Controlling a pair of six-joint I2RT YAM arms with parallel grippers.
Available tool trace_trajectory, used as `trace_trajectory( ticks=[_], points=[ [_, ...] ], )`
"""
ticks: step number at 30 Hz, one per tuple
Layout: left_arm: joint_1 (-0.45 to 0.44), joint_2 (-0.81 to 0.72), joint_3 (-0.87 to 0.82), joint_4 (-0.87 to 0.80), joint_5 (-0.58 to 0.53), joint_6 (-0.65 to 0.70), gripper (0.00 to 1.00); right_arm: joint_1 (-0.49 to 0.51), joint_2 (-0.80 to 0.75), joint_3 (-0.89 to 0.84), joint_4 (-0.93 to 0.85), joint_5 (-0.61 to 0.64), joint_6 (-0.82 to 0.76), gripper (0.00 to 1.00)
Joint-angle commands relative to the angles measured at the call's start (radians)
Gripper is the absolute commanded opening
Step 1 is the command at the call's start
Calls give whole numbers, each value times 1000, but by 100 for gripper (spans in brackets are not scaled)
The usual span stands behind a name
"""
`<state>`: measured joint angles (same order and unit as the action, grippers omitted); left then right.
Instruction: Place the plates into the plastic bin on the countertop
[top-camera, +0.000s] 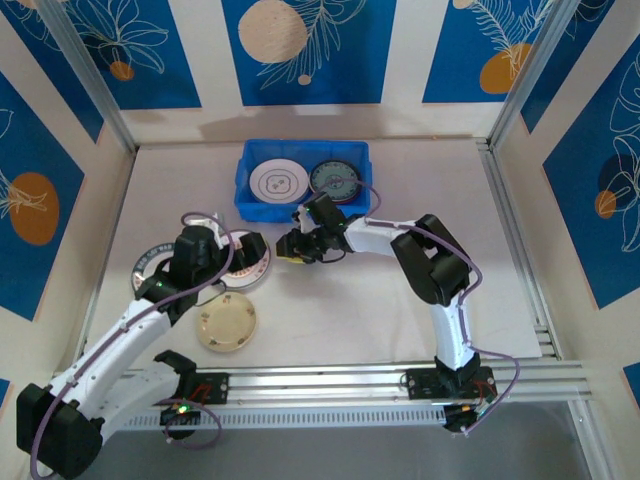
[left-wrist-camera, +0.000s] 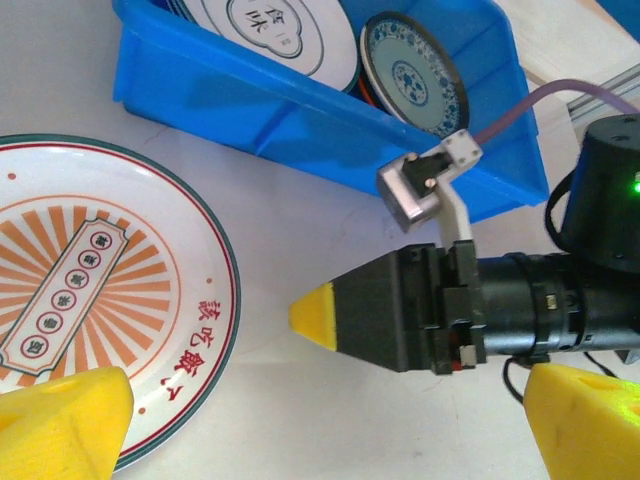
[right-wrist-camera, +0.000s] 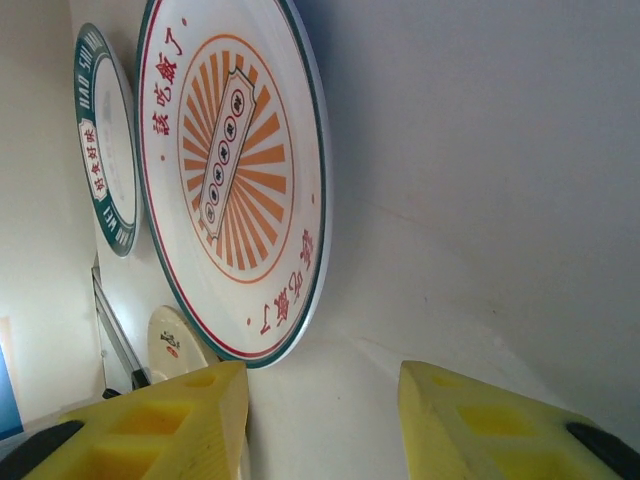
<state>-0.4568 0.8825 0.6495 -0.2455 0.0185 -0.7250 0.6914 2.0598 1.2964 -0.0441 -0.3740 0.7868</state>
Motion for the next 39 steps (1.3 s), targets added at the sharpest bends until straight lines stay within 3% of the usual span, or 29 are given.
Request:
trace_trajectory(
  ticks=[1,13,26,39],
  points=[
    [-7,-16,-12,31,11,1,100,11,26,36,2,-38,24,45],
    [-7,-36,-40,31,6,-6,100,28,114,78,49,-83,84,39],
    [-8,-24,-56,26,-11,4,100,26,217,209,-36,-118,74,35],
    [-6,-11,-61,26,-23,10,100,26,247,233,-44,-130,78,14]
  ],
)
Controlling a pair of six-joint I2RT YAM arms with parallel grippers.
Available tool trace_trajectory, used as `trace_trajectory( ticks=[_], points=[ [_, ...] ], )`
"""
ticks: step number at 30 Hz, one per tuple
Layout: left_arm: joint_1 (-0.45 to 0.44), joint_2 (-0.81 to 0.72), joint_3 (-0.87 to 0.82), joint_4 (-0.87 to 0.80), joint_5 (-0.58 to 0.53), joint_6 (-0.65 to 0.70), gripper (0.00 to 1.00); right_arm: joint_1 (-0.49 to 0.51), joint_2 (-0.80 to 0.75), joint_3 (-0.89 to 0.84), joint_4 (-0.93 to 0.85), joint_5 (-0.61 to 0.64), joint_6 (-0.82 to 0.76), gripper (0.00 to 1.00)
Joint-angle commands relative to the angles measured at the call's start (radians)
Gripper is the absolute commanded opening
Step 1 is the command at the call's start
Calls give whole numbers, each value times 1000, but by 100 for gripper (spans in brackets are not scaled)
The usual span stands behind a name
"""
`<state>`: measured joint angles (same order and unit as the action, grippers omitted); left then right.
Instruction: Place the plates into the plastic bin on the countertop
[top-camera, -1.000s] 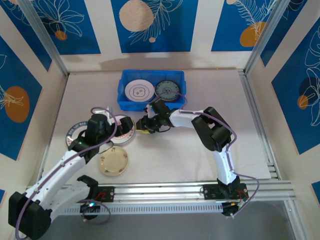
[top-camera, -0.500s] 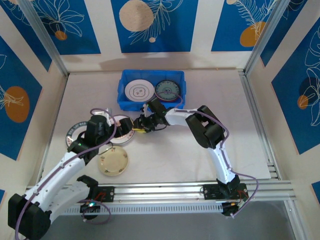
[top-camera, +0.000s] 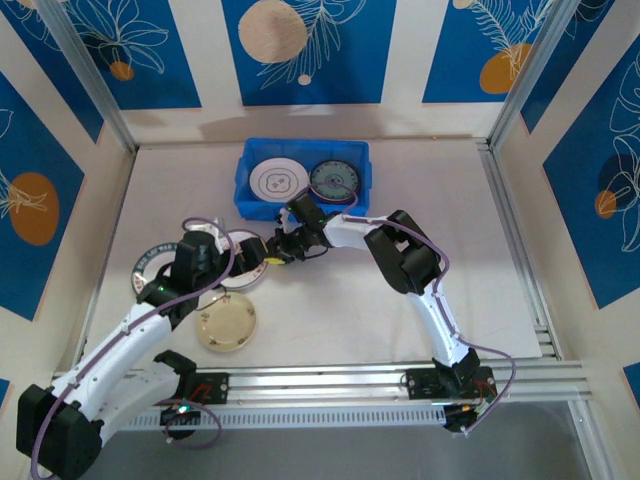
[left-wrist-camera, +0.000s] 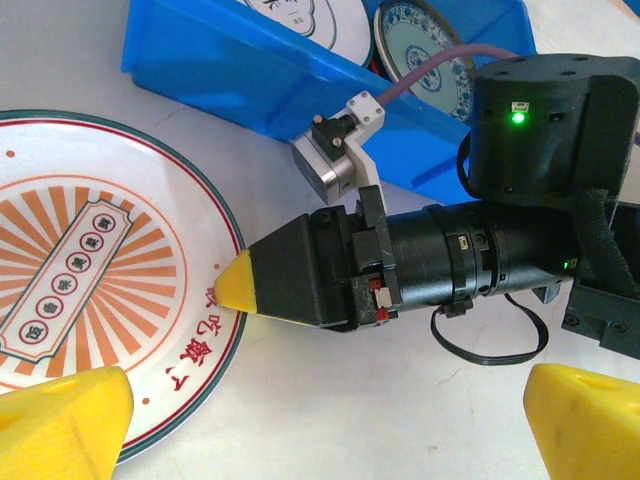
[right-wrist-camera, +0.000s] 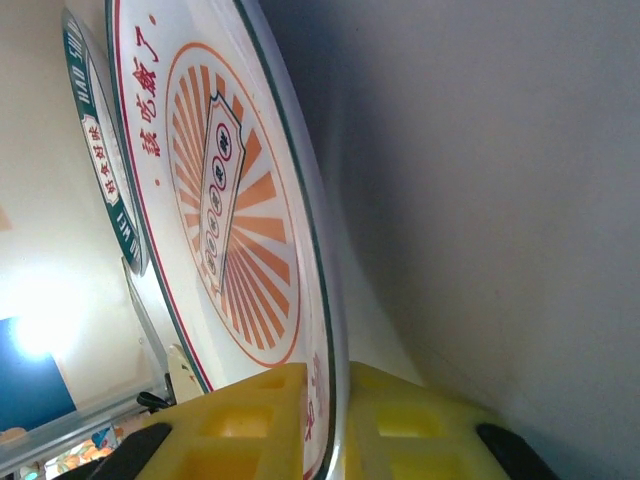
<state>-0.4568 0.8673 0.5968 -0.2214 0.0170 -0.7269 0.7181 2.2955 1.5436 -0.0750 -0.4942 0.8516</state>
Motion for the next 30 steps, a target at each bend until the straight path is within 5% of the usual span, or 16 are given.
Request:
trace_trajectory(
  ticks=[1,10,19,25,30],
  points=[
    [-6,7,-9,4,-21,12,100,-2,8,-20,-10,-9,13,13],
    [-6,32,27,-8,-17,32,100,-15,-106,-135,76,12,59,0],
    [-6,76,130,-32,5,107,100,-41,-344,-228,-38,87,14,0],
    [-3,153,241,-62,34,173,99,-116,-539,-316,-159,152,-31,0],
    [-2,210,281,-32,69,175,98,-215,-683,-418,-147,89,-22,0]
  ],
)
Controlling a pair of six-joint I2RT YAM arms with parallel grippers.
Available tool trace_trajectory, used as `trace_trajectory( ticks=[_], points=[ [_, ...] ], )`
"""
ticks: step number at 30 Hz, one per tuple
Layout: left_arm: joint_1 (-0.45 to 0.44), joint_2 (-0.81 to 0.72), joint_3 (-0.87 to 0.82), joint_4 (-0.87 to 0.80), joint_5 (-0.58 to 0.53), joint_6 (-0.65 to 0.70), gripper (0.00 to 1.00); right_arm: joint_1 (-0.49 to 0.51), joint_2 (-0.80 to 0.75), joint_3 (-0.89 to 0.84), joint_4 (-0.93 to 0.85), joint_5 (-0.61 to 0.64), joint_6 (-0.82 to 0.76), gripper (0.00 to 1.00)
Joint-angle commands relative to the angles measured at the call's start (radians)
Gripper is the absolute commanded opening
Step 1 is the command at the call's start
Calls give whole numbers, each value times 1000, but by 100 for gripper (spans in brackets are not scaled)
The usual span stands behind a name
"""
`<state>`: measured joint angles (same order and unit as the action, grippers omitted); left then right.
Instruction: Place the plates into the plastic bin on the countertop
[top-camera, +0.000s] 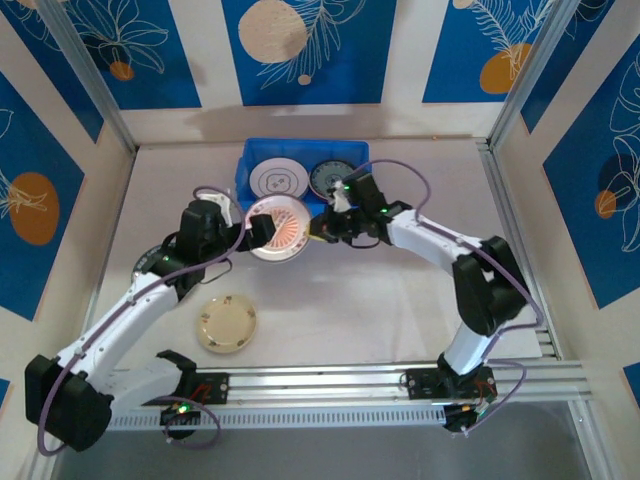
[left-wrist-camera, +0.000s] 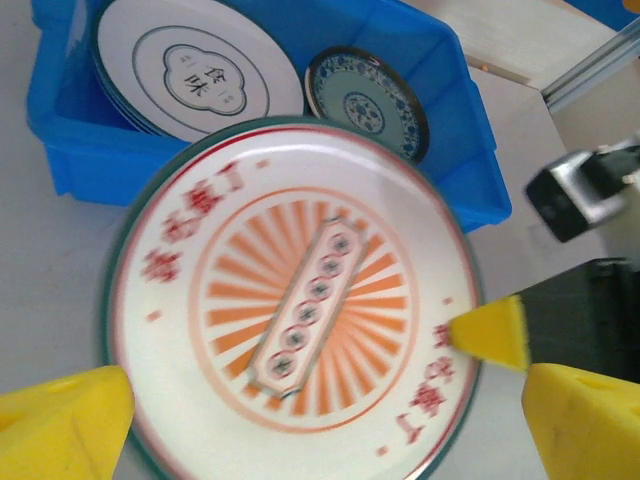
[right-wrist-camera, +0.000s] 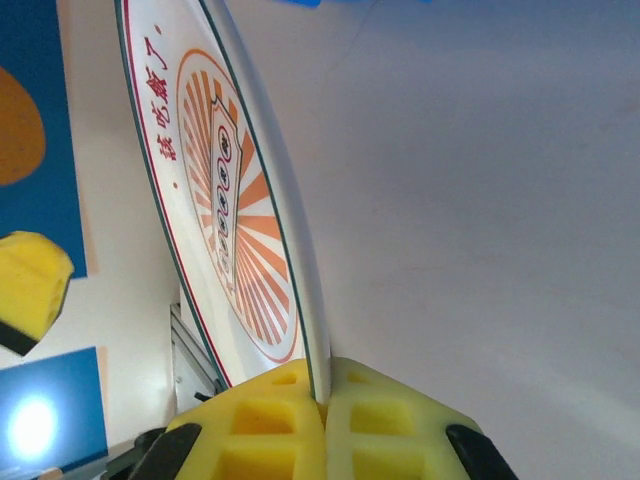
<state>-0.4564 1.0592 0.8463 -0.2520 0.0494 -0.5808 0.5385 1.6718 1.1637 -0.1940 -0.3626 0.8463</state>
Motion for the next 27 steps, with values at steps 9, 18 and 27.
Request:
trace_trajectory(
  ticks=[9,18,27],
  points=[
    [18,72,-42,190,126,-62,87,-133,-207,-190,117,-237,37,0],
    [63,124,-101,316,202,-153,54,-144,-215,-236,242,-322,118,0],
    [86,99,-135,369,242,-181,0,-143,-173,-153,141,-266,32,17]
  ],
)
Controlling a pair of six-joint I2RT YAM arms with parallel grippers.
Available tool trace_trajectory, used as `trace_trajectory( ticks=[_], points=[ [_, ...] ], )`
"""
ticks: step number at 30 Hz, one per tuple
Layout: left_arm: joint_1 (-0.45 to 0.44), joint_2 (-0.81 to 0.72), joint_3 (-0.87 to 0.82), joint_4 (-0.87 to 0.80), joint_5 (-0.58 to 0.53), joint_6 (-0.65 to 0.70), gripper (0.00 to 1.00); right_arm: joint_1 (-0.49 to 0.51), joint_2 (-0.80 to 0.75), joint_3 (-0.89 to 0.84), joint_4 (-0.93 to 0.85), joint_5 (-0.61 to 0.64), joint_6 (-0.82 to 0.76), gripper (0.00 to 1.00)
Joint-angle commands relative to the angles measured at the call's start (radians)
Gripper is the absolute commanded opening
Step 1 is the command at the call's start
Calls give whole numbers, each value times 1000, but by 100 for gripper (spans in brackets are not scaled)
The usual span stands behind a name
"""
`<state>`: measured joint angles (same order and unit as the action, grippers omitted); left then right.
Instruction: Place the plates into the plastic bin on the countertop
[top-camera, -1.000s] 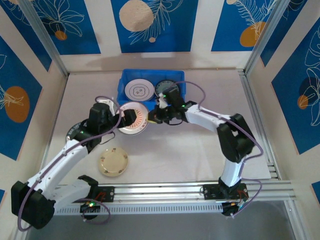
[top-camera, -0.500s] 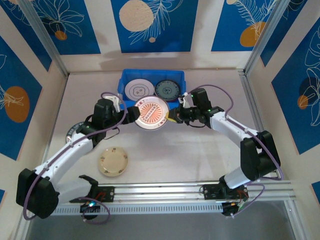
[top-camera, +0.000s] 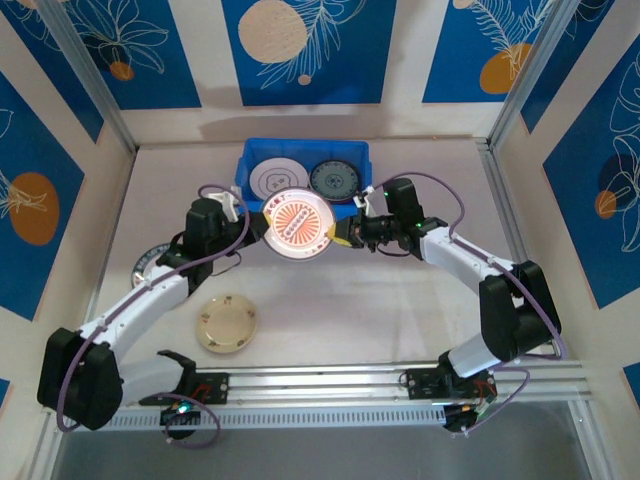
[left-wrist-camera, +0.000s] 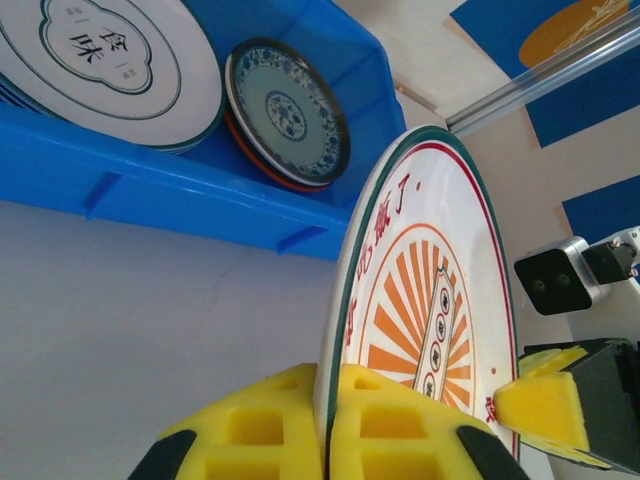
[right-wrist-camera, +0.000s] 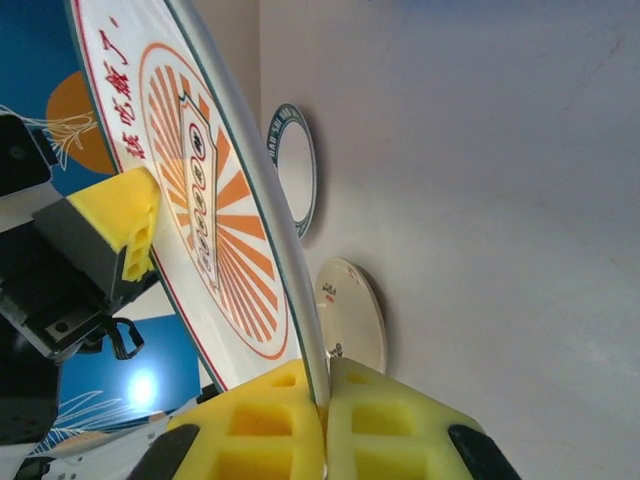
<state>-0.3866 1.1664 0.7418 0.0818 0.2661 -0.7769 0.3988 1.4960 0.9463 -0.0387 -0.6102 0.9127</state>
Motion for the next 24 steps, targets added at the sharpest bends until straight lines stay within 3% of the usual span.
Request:
trace_trajectory(
  ticks=[1,6,9,10,13,14,15,16,17,18,24],
  points=[
    [21,-8,-37,59,48,1,0,-2,12,74,-20,-4,-48,23],
    [26,14,-54,133,139,-55,0,-8,65,133,-13,26,-72,27],
    [28,8,-59,136,143,-60,0,-8,95,175,-27,41,-79,10],
    [27,6,-58,132,144,-59,0,-7,104,187,-28,41,-82,1],
    [32,1,-47,64,106,-33,0,-10,124,230,-65,81,-83,0],
    [35,-4,-43,29,81,-26,21,-10,130,248,-83,99,-86,0],
    [42,-15,-43,-3,51,-18,59,-11,141,278,-116,131,-91,0],
    [48,-33,-50,-25,19,-12,82,-13,157,312,-156,164,-98,0],
    [54,-50,-57,-45,-12,-9,96,-13,173,345,-185,186,-105,0],
    [59,-68,-68,-60,-39,0,100,-15,195,382,-210,209,-106,0],
    [76,-160,-110,-114,-108,40,100,-15,391,625,-321,263,-99,0]
  ],
)
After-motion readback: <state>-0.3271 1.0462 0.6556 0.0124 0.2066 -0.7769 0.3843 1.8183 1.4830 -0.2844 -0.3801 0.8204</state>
